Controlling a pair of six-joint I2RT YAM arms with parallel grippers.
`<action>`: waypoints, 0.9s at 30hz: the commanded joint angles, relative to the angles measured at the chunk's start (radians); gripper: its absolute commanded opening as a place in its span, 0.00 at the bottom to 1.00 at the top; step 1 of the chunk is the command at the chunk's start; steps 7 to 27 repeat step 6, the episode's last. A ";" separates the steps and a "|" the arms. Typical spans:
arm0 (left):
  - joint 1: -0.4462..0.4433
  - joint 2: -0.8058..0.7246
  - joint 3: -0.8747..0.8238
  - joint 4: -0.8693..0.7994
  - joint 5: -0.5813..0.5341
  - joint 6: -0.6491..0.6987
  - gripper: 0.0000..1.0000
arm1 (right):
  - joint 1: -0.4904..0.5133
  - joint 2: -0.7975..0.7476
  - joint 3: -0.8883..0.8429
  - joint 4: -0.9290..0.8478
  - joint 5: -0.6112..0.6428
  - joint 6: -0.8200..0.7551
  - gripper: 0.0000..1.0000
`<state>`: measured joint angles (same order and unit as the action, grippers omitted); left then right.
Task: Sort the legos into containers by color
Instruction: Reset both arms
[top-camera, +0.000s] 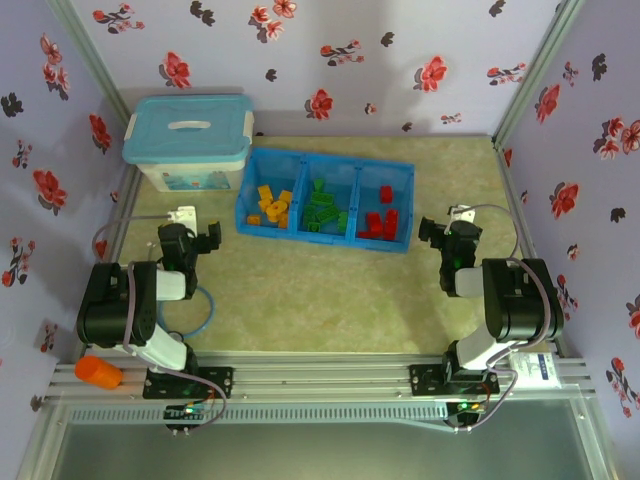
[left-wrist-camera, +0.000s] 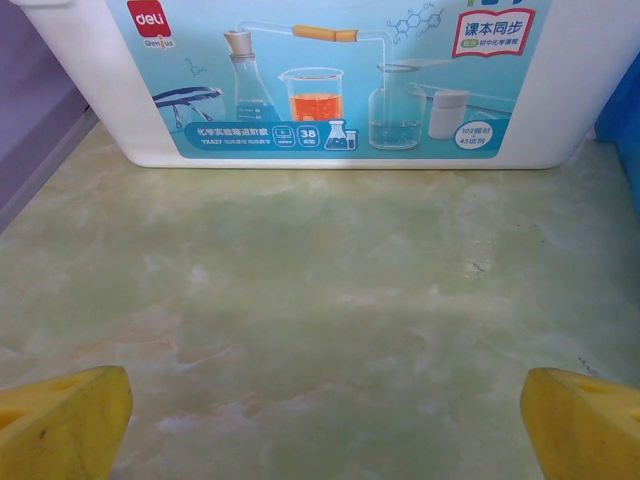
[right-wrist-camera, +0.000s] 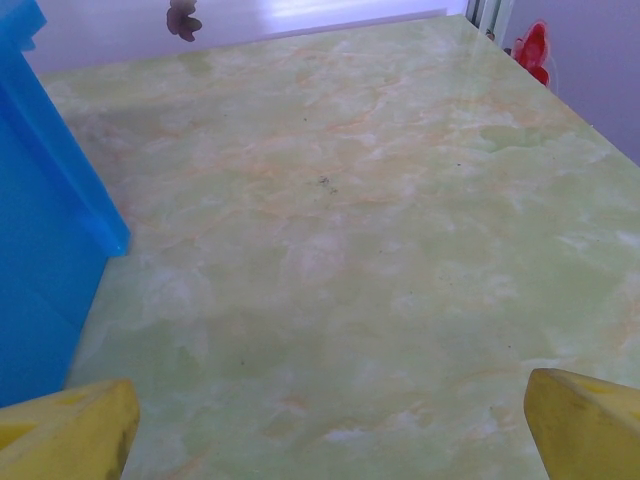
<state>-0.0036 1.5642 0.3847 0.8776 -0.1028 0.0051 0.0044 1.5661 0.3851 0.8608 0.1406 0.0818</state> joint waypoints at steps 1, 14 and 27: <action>0.005 -0.018 0.019 -0.010 0.012 -0.013 1.00 | -0.001 -0.008 0.011 0.005 -0.009 0.010 0.99; 0.008 -0.021 0.016 -0.005 0.016 -0.013 1.00 | -0.001 -0.010 0.011 0.005 -0.010 0.010 0.99; 0.008 -0.021 0.016 -0.005 0.016 -0.013 1.00 | -0.001 -0.010 0.011 0.005 -0.010 0.010 0.99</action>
